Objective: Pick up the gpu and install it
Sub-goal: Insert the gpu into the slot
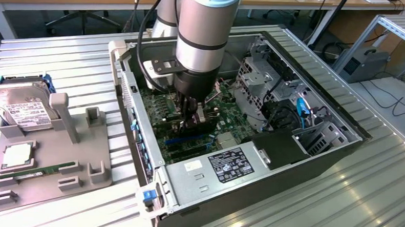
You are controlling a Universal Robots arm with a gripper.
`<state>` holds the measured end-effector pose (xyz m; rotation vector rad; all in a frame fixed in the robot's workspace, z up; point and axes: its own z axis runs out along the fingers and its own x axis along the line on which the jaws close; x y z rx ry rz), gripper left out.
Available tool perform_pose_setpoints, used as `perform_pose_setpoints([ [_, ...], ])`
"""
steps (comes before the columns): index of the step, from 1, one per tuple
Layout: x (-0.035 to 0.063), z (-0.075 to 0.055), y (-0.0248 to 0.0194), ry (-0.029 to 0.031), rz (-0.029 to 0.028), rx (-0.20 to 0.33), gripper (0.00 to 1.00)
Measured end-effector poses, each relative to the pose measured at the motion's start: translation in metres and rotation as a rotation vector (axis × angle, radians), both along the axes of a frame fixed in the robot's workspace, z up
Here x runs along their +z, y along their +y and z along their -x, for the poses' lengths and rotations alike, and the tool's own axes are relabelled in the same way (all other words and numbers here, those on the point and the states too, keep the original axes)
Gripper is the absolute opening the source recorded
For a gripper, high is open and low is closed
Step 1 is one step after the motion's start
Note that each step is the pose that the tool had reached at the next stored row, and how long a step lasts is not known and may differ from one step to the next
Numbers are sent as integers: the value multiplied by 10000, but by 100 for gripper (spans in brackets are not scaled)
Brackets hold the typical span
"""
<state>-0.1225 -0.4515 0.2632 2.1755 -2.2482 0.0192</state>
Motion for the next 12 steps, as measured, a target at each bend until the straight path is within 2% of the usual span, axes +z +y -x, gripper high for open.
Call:
perform_pose_setpoints([
  [3, 0, 6, 2, -15, -10, -3, 27],
  [12, 4, 13, 0, -11, 1, -1, 27],
])
